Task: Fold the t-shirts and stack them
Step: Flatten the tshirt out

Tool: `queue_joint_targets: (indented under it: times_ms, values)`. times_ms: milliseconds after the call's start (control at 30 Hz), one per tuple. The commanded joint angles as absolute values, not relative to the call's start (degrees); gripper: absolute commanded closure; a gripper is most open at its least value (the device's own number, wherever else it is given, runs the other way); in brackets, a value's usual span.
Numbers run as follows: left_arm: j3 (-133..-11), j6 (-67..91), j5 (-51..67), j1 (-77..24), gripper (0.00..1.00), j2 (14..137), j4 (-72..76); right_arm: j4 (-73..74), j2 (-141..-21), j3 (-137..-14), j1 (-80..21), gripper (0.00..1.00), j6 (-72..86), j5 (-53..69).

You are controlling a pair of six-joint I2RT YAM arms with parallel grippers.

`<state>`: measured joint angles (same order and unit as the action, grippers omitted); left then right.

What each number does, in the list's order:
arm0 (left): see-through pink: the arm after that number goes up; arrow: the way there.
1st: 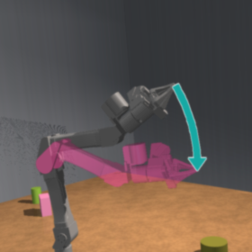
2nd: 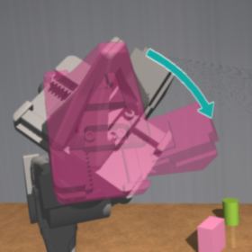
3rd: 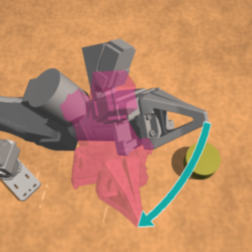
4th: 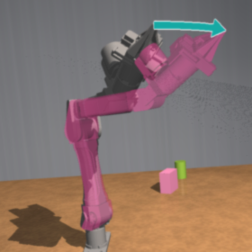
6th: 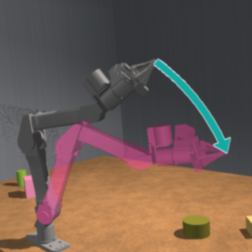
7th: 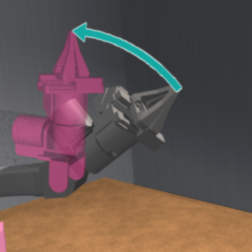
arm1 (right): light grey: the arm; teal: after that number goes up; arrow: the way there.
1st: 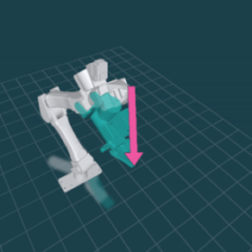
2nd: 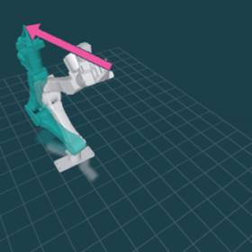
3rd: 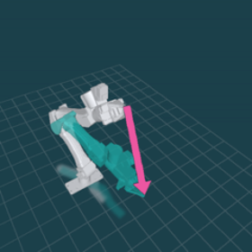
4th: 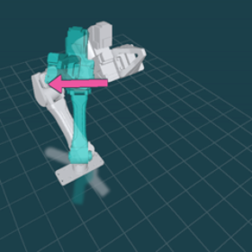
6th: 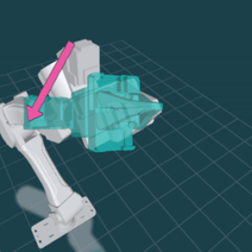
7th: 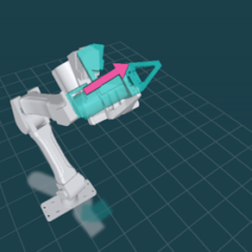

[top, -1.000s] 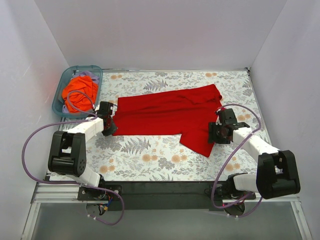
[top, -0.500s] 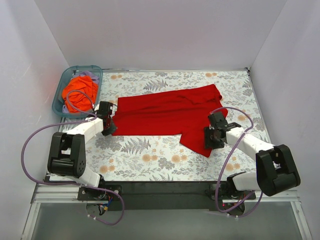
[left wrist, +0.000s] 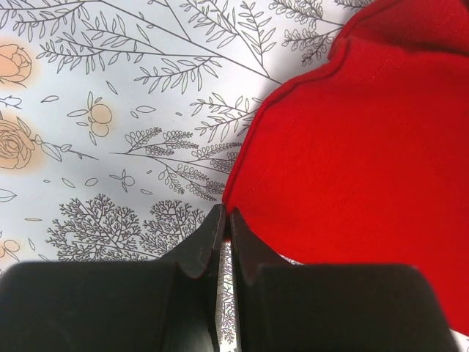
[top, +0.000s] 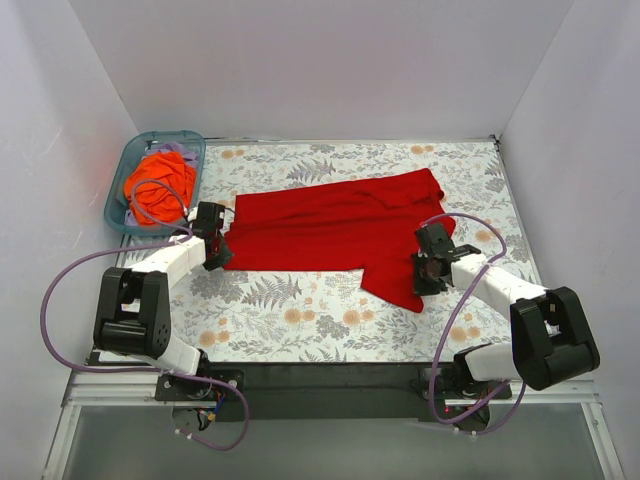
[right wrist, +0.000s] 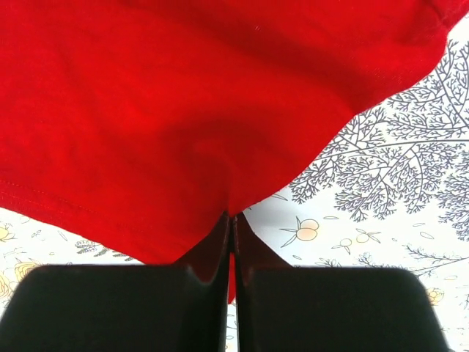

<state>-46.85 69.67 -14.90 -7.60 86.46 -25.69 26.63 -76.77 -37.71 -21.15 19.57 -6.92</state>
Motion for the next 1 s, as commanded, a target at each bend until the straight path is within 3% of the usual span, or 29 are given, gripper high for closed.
queue_joint_targets:
  times_ms: [0, 233, 500, 633, 800, 967]
  values:
    - [-47.1, 69.8, -17.4, -7.3, 1.00, 84.3, -26.1, 27.2, -80.1, -35.1, -21.6, 0.99, 20.0, -7.9]
    - [-55.3, 70.9, -18.5, -7.3, 1.00, 82.3, -32.4, 33.2, -74.7, -49.0, -20.7, 0.99, 15.8, -19.0]
    - [-89.8, 70.3, -22.0, -7.3, 1.00, 78.7, -46.8, 39.3, -67.2, -80.3, -17.6, 0.99, 8.4, -29.8]
    - [-99.6, 68.6, -23.9, -7.3, 1.00, 73.0, -49.6, 39.8, -60.3, -88.6, -17.6, 0.99, 5.3, -31.0]
    - [-100.4, 65.7, -24.1, -7.3, 1.00, 60.3, -46.1, 39.6, -51.9, -94.7, -17.6, 0.99, 0.8, -29.7]
    - [-105.3, 64.1, -21.3, -7.3, 1.00, 56.8, -43.7, 39.7, -46.4, -102.3, -17.6, 0.99, -2.2, -26.7]
